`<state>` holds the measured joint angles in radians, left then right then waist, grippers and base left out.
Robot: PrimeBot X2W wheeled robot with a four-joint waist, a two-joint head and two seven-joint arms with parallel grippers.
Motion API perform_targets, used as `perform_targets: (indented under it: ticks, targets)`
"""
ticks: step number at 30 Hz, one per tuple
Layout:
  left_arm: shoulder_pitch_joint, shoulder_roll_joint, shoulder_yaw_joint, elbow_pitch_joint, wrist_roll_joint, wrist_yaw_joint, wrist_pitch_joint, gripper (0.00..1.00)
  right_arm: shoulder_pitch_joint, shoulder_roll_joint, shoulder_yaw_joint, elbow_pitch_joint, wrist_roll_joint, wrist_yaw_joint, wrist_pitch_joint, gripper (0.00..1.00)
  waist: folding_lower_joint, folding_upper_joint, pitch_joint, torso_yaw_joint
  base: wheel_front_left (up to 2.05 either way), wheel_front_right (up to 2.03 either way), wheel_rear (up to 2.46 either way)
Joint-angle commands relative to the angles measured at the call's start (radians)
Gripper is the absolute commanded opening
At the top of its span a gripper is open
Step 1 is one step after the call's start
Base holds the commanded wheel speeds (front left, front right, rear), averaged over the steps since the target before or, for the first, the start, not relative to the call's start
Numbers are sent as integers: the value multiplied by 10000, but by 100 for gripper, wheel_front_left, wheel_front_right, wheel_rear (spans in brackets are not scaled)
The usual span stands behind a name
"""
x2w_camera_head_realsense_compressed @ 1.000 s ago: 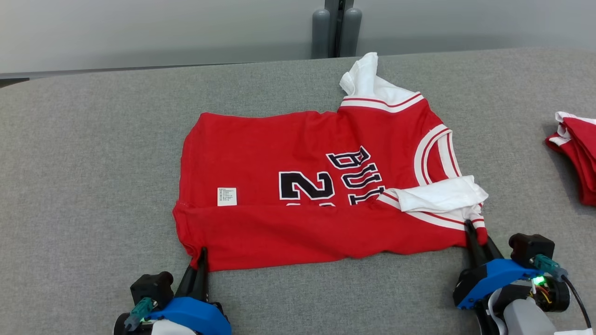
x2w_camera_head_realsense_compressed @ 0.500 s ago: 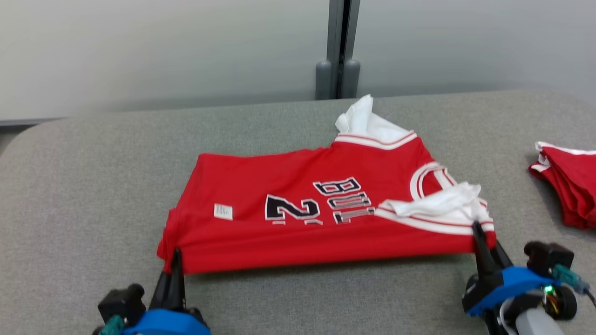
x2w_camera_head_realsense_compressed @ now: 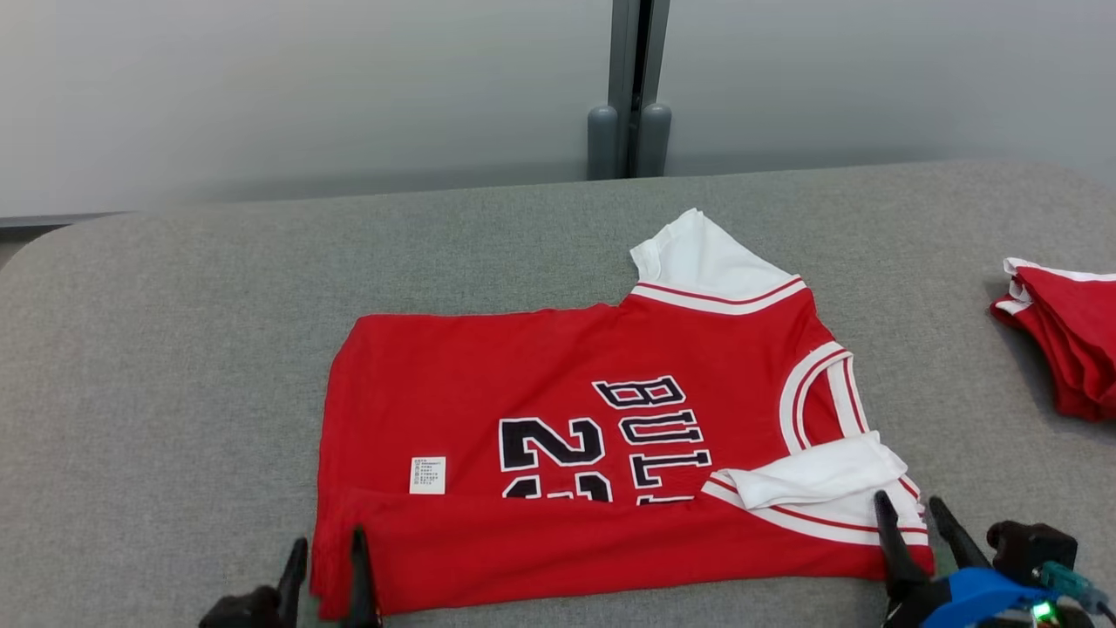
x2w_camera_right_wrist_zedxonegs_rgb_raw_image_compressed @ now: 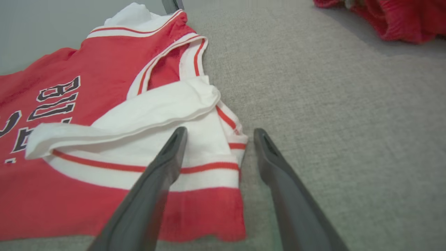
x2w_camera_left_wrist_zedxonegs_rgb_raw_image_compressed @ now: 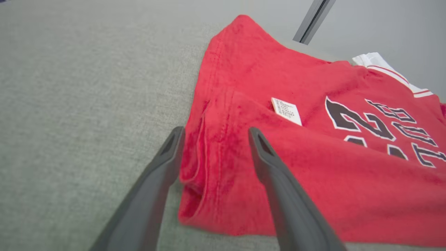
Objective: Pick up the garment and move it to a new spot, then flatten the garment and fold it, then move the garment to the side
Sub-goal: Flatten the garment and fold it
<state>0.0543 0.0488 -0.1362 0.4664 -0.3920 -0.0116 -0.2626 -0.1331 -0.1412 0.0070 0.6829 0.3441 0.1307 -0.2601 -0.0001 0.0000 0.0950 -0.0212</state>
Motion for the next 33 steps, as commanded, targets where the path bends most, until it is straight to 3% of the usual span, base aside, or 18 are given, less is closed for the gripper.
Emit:
perform_targets:
  ticks: [1, 3, 7, 17, 27, 28, 31, 33]
  targets:
    - [-435, 33, 200, -218, 161, 125, -29, 100, -292, -56, -70, -149, -67, 1, -44, 100, 1, 0, 194, 71, 0, 0, 0]
    - [-771, 21, 379, -409, 391, 182, -29, 100, -592, -133, -149, -334, -167, 1, -48, 100, 1, 0, 450, 105, 0, 0, 0]
    - [-1981, 65, 601, -141, 815, -112, -28, 100, -1358, -248, -16, -532, -332, 1, -52, 100, 1, 0, 1033, 136, 0, 0, 0]
    - [-5792, 692, 352, 2900, 971, -669, 663, 100, -3076, -632, 784, -682, -248, 1, -1, 100, 1, 0, 2304, 33, 0, 0, 0]
    - [-7152, 920, 9, 4695, 925, -979, 514, 100, -3631, -829, 1324, -618, 5, -1, -33, 100, 1, 0, 2721, -95, 0, 0, 0]
    - [-7235, 883, -70, 4856, 908, -1035, 569, 91, -3722, -871, 1375, -601, 34, -1, -21, 100, 1, 0, 2759, -91, 0, 0, 0]
    - [-7480, 791, -434, 5278, 950, -1135, 758, 40, -4106, -1069, 1615, -527, 131, -1, 237, 100, 1, 0, 2861, -48, 0, 0, 0]
    - [-7592, 675, -671, 5503, 813, -1177, 948, 31, -4471, -1238, 1779, -502, 217, -1, 497, 100, 1, 0, 2945, 12, 0, 0, 0]
